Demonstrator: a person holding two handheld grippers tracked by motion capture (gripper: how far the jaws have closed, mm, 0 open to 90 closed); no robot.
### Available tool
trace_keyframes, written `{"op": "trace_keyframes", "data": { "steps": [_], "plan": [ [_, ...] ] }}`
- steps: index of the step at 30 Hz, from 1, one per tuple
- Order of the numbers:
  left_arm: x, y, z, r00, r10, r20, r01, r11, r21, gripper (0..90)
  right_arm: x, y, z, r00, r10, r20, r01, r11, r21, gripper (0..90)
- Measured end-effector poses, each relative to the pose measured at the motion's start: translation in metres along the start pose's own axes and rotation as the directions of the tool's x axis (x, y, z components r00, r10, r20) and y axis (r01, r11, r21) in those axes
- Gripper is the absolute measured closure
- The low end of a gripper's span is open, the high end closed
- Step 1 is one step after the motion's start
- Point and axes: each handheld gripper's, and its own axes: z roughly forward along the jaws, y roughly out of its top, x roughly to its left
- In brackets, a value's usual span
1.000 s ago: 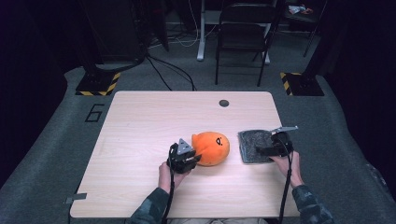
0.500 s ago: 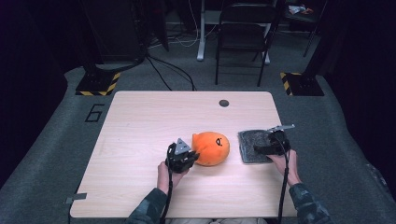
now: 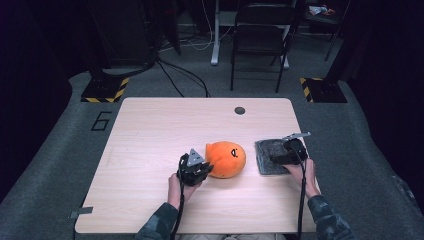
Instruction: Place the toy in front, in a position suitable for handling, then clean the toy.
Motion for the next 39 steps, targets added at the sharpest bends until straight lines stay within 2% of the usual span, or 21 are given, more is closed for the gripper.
{"op": "trace_keyframes", "data": {
  "steps": [7,10,13,16,21,25,28,33,39],
  "plan": [
    [0.000,0.000,0.000,1.0000,0.006,0.001,-0.006,1.0000,0.002,79.8,-0.003,-0.002,0.009,0.9998,0.001,0.021,-0.001,1.000,0.028,12.4],
    [0.001,0.000,0.000,0.9999,0.011,0.002,-0.011,0.9999,0.004,79.8,-0.003,-0.004,0.015,0.9997,-0.014,0.018,0.013,0.998,0.055,14.4],
    [0.001,0.000,0.000,1.0000,-0.002,0.003,0.002,1.0000,-0.004,79.9,-0.003,-0.006,0.019,0.9994,-0.027,0.024,0.025,0.996,0.083,18.1],
    [0.001,0.000,0.000,1.0000,0.008,0.002,-0.008,1.0000,-0.001,79.8,-0.004,-0.007,0.019,0.9993,-0.032,0.018,0.031,0.997,0.071,28.1],
    [0.001,0.001,0.000,1.0000,0.009,0.004,-0.009,1.0000,-0.001,79.8,-0.004,-0.008,0.015,0.9990,-0.044,0.001,0.044,0.998,0.053,55.4],
    [0.000,0.001,0.000,1.0000,0.005,0.003,-0.005,1.0000,-0.004,79.8,-0.004,-0.008,0.014,0.9988,-0.047,-0.012,0.048,0.998,0.045,71.0],
    [0.000,0.001,0.000,1.0000,0.005,0.000,-0.005,0.9999,-0.011,79.9,-0.004,-0.008,0.013,0.9992,-0.037,-0.014,0.038,0.999,0.038,75.0],
    [0.000,0.001,0.000,1.0000,0.007,0.003,-0.007,0.9999,-0.012,79.9,-0.004,-0.006,0.008,0.9996,-0.018,-0.020,0.019,1.000,0.019,76.4],
    [0.000,0.002,0.000,1.0000,0.007,-0.003,-0.007,0.9998,-0.017,79.9,0.000,0.005,-0.013,0.9979,-0.033,-0.055,0.029,0.997,-0.068,76.5]
  ]
}}
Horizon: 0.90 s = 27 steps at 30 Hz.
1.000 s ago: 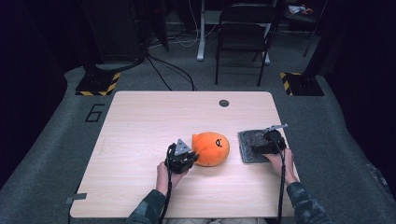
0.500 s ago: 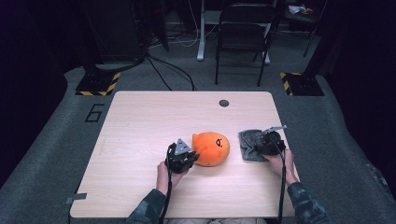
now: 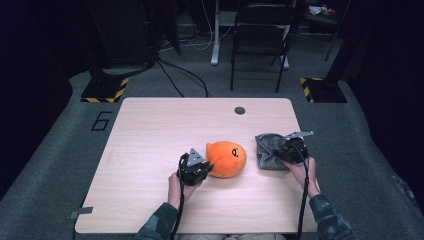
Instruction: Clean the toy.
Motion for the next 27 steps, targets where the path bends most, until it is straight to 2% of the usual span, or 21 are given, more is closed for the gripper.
{"op": "trace_keyframes", "data": {
  "steps": [9,15,22,27],
  "plan": [
    [0.000,0.001,0.000,1.0000,0.007,0.001,-0.007,1.0000,-0.002,80.1,0.012,0.018,-0.030,0.9985,-0.010,-0.054,0.005,0.995,-0.100,76.5],
    [-0.002,0.003,0.001,0.9999,0.010,-0.006,-0.010,0.9998,-0.017,80.3,0.022,0.027,-0.043,0.9962,-0.025,-0.084,0.014,0.992,-0.128,76.4],
    [-0.003,0.006,0.000,0.9998,0.021,-0.002,-0.021,0.9996,-0.021,80.4,0.049,0.041,-0.053,0.9892,-0.069,-0.129,0.048,0.987,-0.156,76.3],
    [-0.003,0.007,0.001,0.9998,0.017,-0.002,-0.017,0.9995,-0.027,80.5,0.070,0.050,-0.055,0.9822,-0.106,-0.155,0.079,0.982,-0.171,76.2]
  ]
}}
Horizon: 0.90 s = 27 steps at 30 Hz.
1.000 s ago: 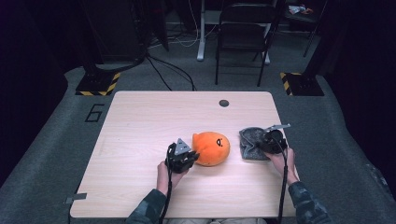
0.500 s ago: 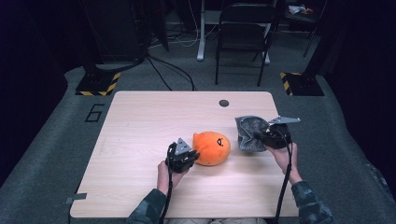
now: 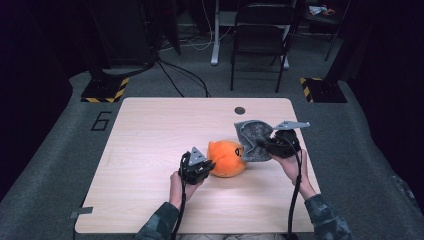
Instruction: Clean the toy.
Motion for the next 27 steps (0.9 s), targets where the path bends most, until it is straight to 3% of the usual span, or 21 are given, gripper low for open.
{"op": "trace_keyframes", "data": {
  "steps": [17,21,24,27],
  "plan": [
    [-0.001,0.004,0.000,0.9999,0.012,0.002,-0.012,0.9999,-0.008,80.5,0.046,0.024,0.010,0.9918,-0.088,-0.092,0.085,0.996,-0.033,76.1],
    [-0.002,0.006,0.000,0.9999,0.016,0.006,-0.016,0.9998,-0.008,80.4,0.049,0.023,0.026,0.9918,-0.092,-0.089,0.093,0.996,0.006,76.1],
    [-0.001,0.005,0.000,0.9999,0.016,0.002,-0.016,0.9998,-0.008,78.8,0.046,0.015,0.046,0.9934,-0.093,-0.066,0.099,0.992,0.081,76.2],
    [0.001,0.004,-0.001,1.0000,-0.002,0.002,0.002,1.0000,-0.008,71.7,0.043,0.008,0.055,0.9938,-0.096,-0.056,0.102,0.988,0.113,76.3]
  ]
}}
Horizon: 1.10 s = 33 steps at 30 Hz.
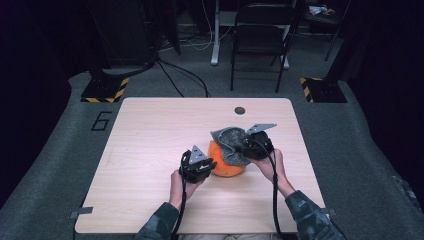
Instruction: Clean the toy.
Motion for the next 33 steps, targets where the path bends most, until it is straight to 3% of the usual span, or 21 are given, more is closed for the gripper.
{"op": "trace_keyframes", "data": {
  "steps": [4,7,10,12,15,20,25,33],
  "plan": [
    [0.001,-0.003,-0.003,0.9996,-0.022,-0.015,0.023,0.9993,0.031,50.8,-0.001,-0.001,0.001,0.9999,0.007,0.011,-0.007,1.000,0.007,76.3],
    [0.001,-0.006,-0.003,0.9993,-0.032,-0.020,0.033,0.9983,0.048,49.0,-0.004,-0.004,0.004,0.9998,0.011,0.013,-0.012,1.000,0.018,76.2],
    [-0.001,-0.007,0.000,0.9995,-0.030,-0.003,0.030,0.9988,0.040,64.6,-0.008,-0.005,0.006,0.9999,0.007,0.008,-0.007,1.000,0.018,76.0],
    [-0.003,-0.007,0.002,1.0000,-0.008,0.000,0.008,0.9993,0.035,73.3,-0.008,-0.005,0.006,1.0000,-0.001,0.009,0.001,1.000,0.019,75.9],
    [-0.003,-0.006,0.004,1.0000,-0.005,-0.005,0.005,0.9998,0.018,80.2,-0.009,-0.004,0.004,0.9999,0.009,0.012,-0.009,1.000,0.012,75.8],
    [-0.002,-0.003,0.004,0.9999,0.004,-0.011,-0.005,0.9999,-0.009,82.3,-0.010,0.000,-0.005,0.9991,0.041,-0.015,-0.041,0.999,-0.030,75.6],
    [-0.004,-0.002,0.003,0.9997,0.020,-0.012,-0.020,0.9997,-0.016,82.5,0.000,0.005,-0.008,0.9994,0.016,-0.030,-0.017,0.998,-0.057,75.5],
    [-0.006,-0.001,0.003,0.9994,0.034,0.000,-0.034,0.9990,-0.029,82.5,0.014,0.011,-0.009,0.9949,-0.018,-0.100,0.008,0.995,-0.099,75.0]
  ]
}}
